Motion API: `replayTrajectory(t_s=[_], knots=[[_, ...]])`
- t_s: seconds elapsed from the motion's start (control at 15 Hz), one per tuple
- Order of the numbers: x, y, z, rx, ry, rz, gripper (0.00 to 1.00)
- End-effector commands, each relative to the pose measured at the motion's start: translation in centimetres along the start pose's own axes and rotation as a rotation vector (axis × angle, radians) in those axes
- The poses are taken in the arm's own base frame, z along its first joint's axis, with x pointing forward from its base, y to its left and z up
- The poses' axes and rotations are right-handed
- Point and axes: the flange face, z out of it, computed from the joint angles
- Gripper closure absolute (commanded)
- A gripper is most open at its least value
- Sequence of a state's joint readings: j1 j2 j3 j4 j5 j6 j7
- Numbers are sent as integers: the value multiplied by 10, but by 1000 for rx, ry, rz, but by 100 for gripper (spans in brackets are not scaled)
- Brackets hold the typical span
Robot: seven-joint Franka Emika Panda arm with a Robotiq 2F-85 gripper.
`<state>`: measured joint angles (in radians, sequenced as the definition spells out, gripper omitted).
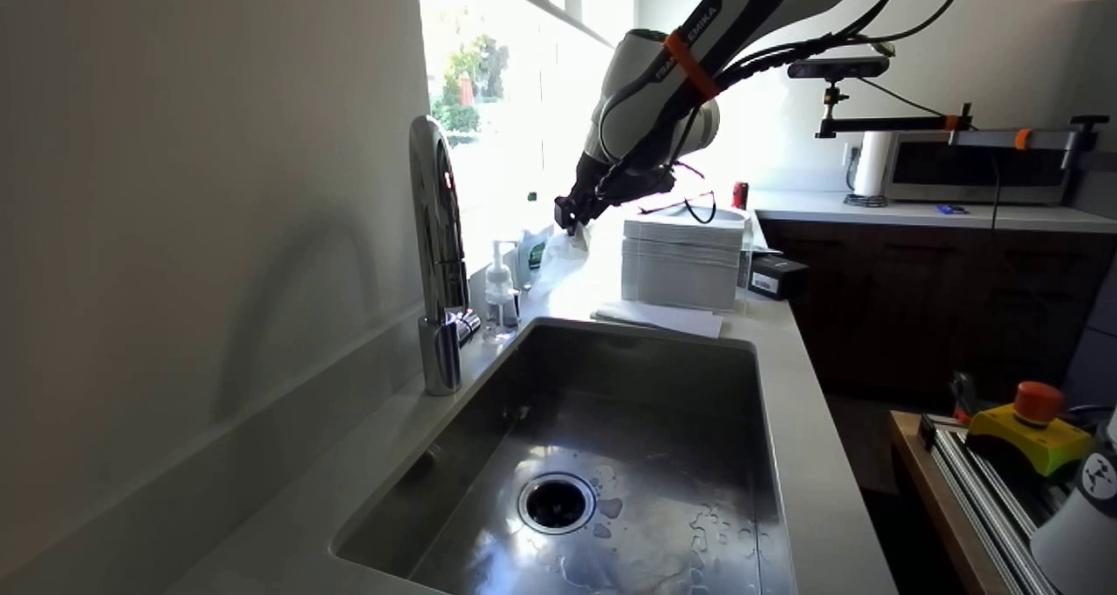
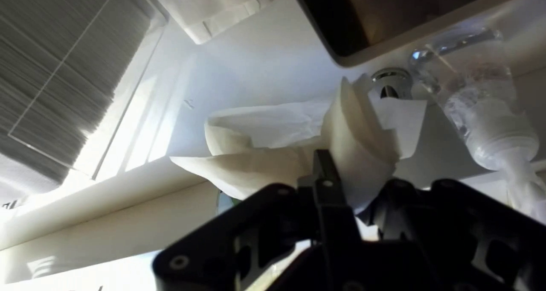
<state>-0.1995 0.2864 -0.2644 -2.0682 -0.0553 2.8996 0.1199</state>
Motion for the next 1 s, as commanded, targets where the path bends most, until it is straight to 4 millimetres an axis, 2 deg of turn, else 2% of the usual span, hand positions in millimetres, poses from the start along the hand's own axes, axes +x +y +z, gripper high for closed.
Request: replayTrajectory(t_s=[0.0,0.27,0.67,0.73,0.8,0.93], knots=[[0,11,10,-46,24,71,98],[5,27,28,-61,55,121,98],[8,17,62,-44,55,120,98],[8,16,69,-43,48,123,68],[8,15,74,-43,44,128,66],[8,14,84,-45,35,128,52]])
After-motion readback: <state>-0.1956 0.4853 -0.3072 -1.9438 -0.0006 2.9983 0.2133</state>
